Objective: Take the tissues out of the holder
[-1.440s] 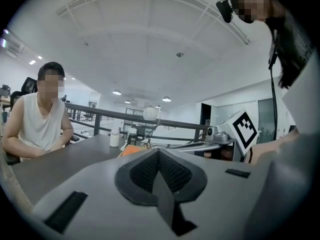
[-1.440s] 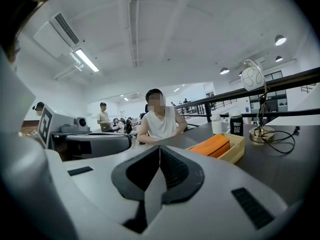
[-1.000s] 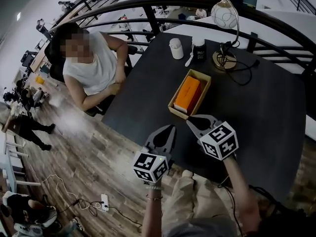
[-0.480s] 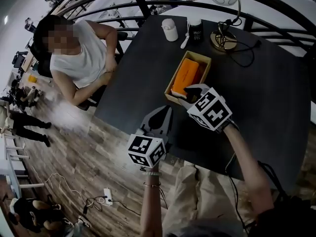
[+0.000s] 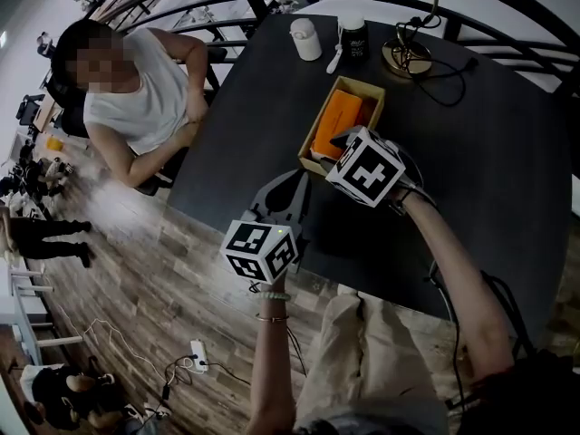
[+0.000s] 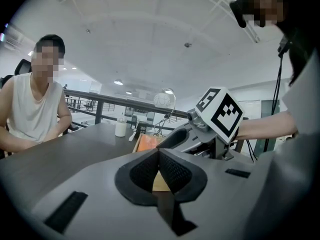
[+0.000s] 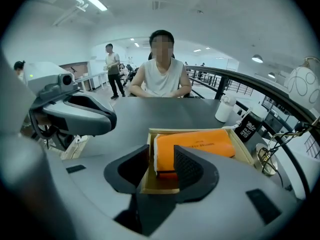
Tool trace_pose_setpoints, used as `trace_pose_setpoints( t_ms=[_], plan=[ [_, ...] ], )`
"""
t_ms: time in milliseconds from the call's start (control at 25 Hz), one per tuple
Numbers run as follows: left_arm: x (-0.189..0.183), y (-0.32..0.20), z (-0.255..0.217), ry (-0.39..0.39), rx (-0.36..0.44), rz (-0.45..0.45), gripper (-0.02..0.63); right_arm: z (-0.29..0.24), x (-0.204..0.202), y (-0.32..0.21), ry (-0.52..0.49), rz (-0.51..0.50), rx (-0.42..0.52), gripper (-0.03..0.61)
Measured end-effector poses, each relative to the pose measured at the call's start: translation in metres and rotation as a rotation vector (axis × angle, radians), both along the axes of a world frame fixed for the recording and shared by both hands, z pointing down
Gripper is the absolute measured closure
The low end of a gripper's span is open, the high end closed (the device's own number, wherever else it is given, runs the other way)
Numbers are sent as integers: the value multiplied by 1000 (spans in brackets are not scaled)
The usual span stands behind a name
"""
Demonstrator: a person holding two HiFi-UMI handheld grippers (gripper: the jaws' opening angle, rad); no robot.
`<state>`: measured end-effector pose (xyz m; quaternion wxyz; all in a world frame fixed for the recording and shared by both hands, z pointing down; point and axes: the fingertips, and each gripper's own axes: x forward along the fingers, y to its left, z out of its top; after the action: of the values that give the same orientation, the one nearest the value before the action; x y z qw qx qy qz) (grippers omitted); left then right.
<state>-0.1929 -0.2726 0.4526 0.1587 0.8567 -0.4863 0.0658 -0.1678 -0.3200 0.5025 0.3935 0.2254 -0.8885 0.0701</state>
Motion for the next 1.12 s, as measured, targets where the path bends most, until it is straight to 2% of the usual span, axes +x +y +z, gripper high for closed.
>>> trace_pose_setpoints(
  t_ms=[200,600,840,1120],
  plan=[
    [-3,-2,2,14,-14,-7,606,11,-1,-8,104,4,3,443],
    [-5,-3,4,15,-22,-7,606,27,-4,-13,137,-19,-34,465],
    [-7,-3,5,16,-21,-1,606,23,-4,-11,87,-42,-6,537],
    [-10,-2,-2,30,-11,-4,606,2,7,-15,-20,-8,26,552]
  ],
)
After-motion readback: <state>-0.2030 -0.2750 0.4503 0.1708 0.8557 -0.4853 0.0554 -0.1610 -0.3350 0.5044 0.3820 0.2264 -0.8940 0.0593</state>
